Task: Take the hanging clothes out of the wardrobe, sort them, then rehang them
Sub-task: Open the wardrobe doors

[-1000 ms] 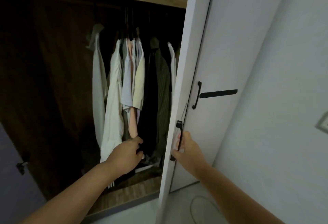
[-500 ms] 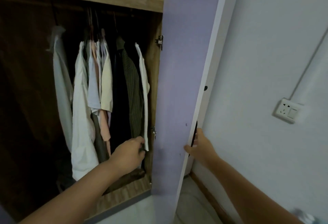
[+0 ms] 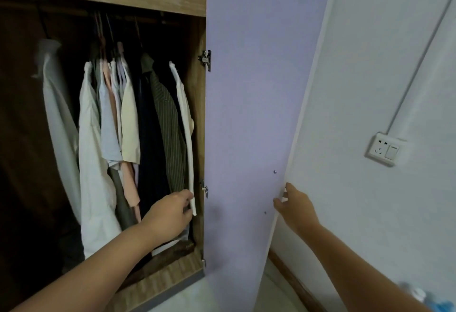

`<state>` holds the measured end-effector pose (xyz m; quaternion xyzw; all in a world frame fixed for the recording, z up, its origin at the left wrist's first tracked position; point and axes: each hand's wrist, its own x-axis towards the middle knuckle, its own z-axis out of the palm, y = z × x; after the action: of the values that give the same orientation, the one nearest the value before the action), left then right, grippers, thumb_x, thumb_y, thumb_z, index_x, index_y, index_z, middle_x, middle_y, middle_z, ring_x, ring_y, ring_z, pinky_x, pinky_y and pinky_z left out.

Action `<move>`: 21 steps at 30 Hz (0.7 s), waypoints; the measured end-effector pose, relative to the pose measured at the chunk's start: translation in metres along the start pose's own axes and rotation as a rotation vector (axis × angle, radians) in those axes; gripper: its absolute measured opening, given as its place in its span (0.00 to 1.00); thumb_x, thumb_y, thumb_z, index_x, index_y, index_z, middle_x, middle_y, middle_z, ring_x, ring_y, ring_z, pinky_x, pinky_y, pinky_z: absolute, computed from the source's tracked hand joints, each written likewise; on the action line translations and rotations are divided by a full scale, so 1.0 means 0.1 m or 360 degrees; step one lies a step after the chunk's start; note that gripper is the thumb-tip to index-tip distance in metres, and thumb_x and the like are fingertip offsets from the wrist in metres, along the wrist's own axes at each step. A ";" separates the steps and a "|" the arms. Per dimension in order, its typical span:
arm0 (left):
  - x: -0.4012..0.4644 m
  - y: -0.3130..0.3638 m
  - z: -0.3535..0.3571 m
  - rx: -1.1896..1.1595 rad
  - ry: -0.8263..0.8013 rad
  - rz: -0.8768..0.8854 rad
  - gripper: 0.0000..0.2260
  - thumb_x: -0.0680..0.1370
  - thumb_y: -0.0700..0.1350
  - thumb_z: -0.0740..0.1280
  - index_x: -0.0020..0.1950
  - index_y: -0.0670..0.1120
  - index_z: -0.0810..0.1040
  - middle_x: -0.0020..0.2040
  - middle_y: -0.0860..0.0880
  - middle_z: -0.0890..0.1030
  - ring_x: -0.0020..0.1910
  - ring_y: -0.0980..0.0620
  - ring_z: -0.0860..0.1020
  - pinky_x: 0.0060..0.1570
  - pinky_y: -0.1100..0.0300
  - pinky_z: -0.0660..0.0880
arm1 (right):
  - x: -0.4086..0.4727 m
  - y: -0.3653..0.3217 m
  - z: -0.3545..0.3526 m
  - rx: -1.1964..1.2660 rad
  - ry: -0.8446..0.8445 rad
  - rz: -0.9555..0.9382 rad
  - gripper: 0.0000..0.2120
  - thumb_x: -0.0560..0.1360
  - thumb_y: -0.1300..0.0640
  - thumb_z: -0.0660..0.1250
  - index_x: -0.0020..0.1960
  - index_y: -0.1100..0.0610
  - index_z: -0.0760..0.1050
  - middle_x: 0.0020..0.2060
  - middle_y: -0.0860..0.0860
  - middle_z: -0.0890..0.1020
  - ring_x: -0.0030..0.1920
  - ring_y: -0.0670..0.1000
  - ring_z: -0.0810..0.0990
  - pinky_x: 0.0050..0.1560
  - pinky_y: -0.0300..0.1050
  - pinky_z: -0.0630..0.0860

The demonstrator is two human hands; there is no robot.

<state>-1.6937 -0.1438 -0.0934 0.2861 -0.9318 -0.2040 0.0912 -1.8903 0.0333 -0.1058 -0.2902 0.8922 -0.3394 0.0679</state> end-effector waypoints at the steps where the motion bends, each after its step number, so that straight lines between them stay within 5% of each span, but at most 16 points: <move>1: 0.01 -0.01 0.00 -0.0002 -0.0007 0.0000 0.17 0.80 0.44 0.61 0.69 0.46 0.67 0.62 0.49 0.75 0.53 0.55 0.75 0.48 0.68 0.68 | 0.02 0.02 0.00 -0.0033 0.0038 0.0036 0.18 0.77 0.58 0.62 0.66 0.60 0.69 0.59 0.57 0.78 0.57 0.57 0.77 0.53 0.44 0.72; 7: 0.10 -0.08 -0.04 -0.0018 -0.0006 0.0021 0.17 0.80 0.44 0.61 0.68 0.46 0.67 0.62 0.49 0.75 0.46 0.59 0.71 0.47 0.68 0.68 | 0.15 0.06 -0.03 -0.0082 0.0313 0.0246 0.08 0.76 0.62 0.60 0.54 0.63 0.73 0.49 0.60 0.80 0.48 0.59 0.77 0.42 0.44 0.69; 12: 0.18 -0.18 -0.10 -0.0017 0.0000 0.0036 0.16 0.80 0.44 0.61 0.67 0.47 0.68 0.62 0.50 0.75 0.45 0.59 0.70 0.46 0.68 0.68 | 0.20 0.06 -0.03 -0.0264 0.0352 0.0339 0.10 0.78 0.62 0.56 0.53 0.64 0.73 0.50 0.61 0.79 0.49 0.61 0.77 0.43 0.45 0.69; 16: 0.22 -0.33 -0.17 -0.0003 0.0004 0.0013 0.17 0.80 0.45 0.61 0.68 0.47 0.68 0.63 0.50 0.75 0.53 0.55 0.75 0.51 0.65 0.70 | 0.14 -0.06 0.02 -0.0711 -0.0030 0.0532 0.12 0.77 0.60 0.56 0.56 0.60 0.75 0.55 0.56 0.79 0.55 0.57 0.78 0.51 0.45 0.73; 21: 0.27 -0.60 -0.34 0.0026 0.0018 -0.0026 0.18 0.80 0.45 0.60 0.70 0.46 0.66 0.64 0.48 0.74 0.59 0.53 0.74 0.54 0.64 0.70 | 0.15 -0.43 0.25 -0.0950 -0.0315 0.0374 0.15 0.78 0.59 0.56 0.63 0.59 0.72 0.62 0.55 0.76 0.62 0.57 0.75 0.59 0.48 0.73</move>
<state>-1.6760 -0.2152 -0.0879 0.2955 -0.9306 -0.1954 0.0925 -1.8738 -0.0152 -0.0960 -0.2240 0.9687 -0.0232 0.1049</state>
